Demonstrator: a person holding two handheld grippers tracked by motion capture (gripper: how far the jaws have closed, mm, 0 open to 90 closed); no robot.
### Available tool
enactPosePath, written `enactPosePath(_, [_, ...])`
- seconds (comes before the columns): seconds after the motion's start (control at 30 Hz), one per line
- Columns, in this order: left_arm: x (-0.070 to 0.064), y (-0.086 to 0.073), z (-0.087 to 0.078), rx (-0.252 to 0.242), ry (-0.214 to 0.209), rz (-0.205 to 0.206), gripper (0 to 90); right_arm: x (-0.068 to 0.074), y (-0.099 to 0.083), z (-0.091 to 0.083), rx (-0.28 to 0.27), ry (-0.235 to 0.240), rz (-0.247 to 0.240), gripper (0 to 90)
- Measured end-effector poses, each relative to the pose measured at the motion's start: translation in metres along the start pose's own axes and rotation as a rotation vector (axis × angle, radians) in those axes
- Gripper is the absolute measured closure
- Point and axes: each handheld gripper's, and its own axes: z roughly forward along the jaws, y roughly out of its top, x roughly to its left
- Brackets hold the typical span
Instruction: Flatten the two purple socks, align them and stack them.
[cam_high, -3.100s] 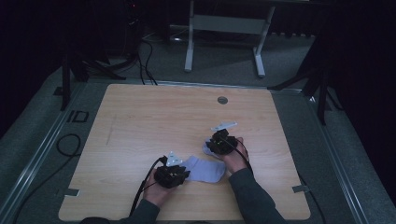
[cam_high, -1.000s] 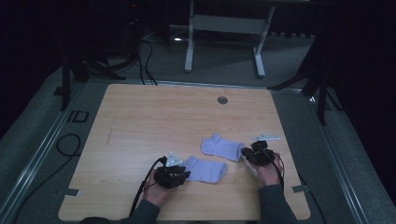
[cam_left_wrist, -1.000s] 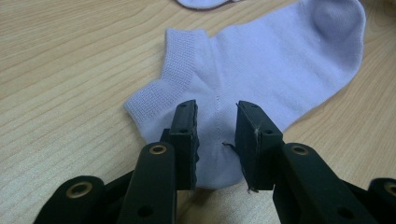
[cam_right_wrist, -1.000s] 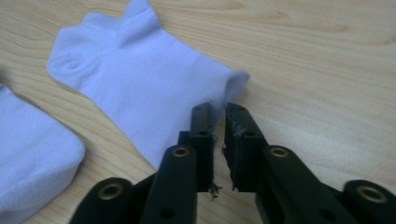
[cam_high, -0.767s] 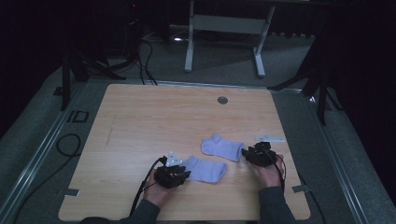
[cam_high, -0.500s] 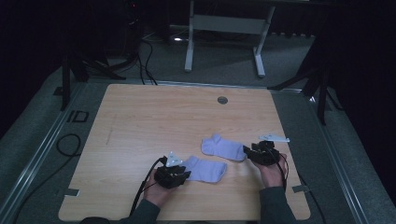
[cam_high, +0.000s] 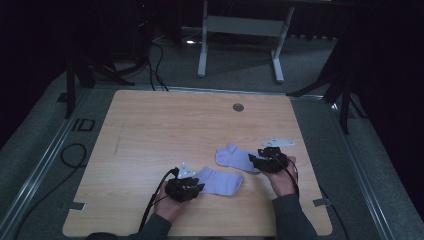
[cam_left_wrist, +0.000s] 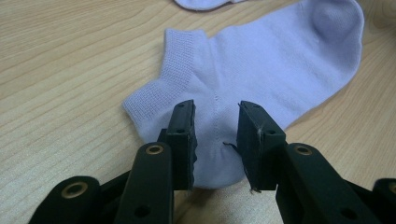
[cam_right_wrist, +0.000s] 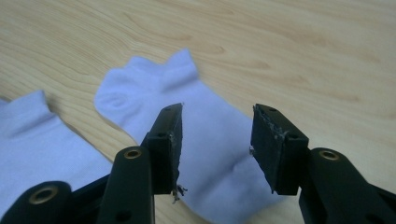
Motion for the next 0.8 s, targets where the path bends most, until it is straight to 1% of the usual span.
enactPosePath(0.03, [0.000, 0.000, 0.000, -0.001, 0.001, -0.001, 66.6, 0.001, 0.003, 0.000, -0.003, -0.001, -0.014, 53.1])
enactPosePath(0.07, [0.000, 0.000, 0.000, -0.001, 0.001, -0.001, 66.6, 0.001, 0.003, 0.000, -0.003, -0.001, -0.014, 53.1])
enactPosePath(0.1, [-0.001, 0.000, 0.000, -0.001, 0.003, -0.002, 66.4, 0.005, 0.011, 0.000, -0.012, 0.005, -0.046, 53.1])
enactPosePath(0.13, [-0.001, 0.000, 0.000, -0.001, 0.004, -0.001, 66.3, 0.006, 0.015, 0.000, -0.013, 0.006, -0.057, 53.1])
enactPosePath(0.17, [-0.001, 0.000, 0.000, -0.001, 0.005, -0.001, 66.3, 0.006, 0.015, 0.000, -0.013, 0.006, -0.057, 53.1])
enactPosePath(0.2, [-0.001, 0.000, 0.000, -0.002, 0.007, -0.001, 66.2, 0.007, 0.019, 0.002, -0.013, 0.014, -0.074, 53.2])
enactPosePath(0.23, [-0.001, 0.000, 0.000, -0.002, 0.007, -0.001, 66.0, 0.007, 0.019, 0.002, -0.013, 0.014, -0.074, 53.2])
enactPosePath(0.27, [-0.001, 0.000, 0.000, -0.002, 0.007, 0.000, 65.9, 0.008, 0.023, 0.004, -0.010, 0.018, -0.094, 53.2])
enactPosePath(0.3, [-0.001, 0.000, -0.001, -0.003, 0.008, 0.000, 65.9, 0.008, 0.023, 0.004, -0.010, 0.018, -0.094, 53.2])
enactPosePath(0.33, [0.000, 0.000, -0.001, -0.004, 0.009, 0.000, 65.6, 0.011, 0.027, 0.008, -0.007, 0.026, -0.118, 53.4])
enactPosePath(0.37, [0.000, 0.000, -0.001, -0.004, 0.011, -0.001, 65.4, 0.012, 0.028, 0.010, -0.002, 0.032, -0.131, 53.4])
enactPosePath(0.4, [0.000, 0.000, -0.002, -0.006, 0.013, -0.003, 65.4, 0.013, 0.029, 0.011, 0.000, 0.035, -0.141, 53.7])
enactPosePath(0.43, [0.000, 0.000, -0.002, -0.006, 0.013, -0.003, 65.3, 0.013, 0.029, 0.011, 0.000, 0.035, -0.141, 53.7])
enactPosePath(0.47, [0.000, 0.000, -0.002, -0.006, 0.013, -0.003, 65.3, 0.014, 0.031, 0.013, 0.005, 0.039, -0.152, 53.7])
enactPosePath(0.5, [0.000, 0.000, -0.003, -0.012, 0.018, -0.006, 65.0, 0.017, 0.033, 0.017, 0.017, 0.053, -0.186, 53.9])
enactPosePath(0.63, [0.002, 0.001, -0.006, -0.025, 0.027, -0.015, 65.0, 0.021, 0.035, 0.025, 0.038, 0.074, -0.238, 54.1])
enactPosePath(0.7, [0.004, 0.001, -0.008, -0.031, 0.033, -0.023, 65.0, 0.023, 0.036, 0.030, 0.054, 0.082, -0.254, 54.2])
enactPosePath(0.8, [0.007, 0.002, -0.010, -0.034, 0.041, -0.029, 64.9, 0.026, 0.035, 0.038, 0.075, 0.098, -0.264, 54.2])
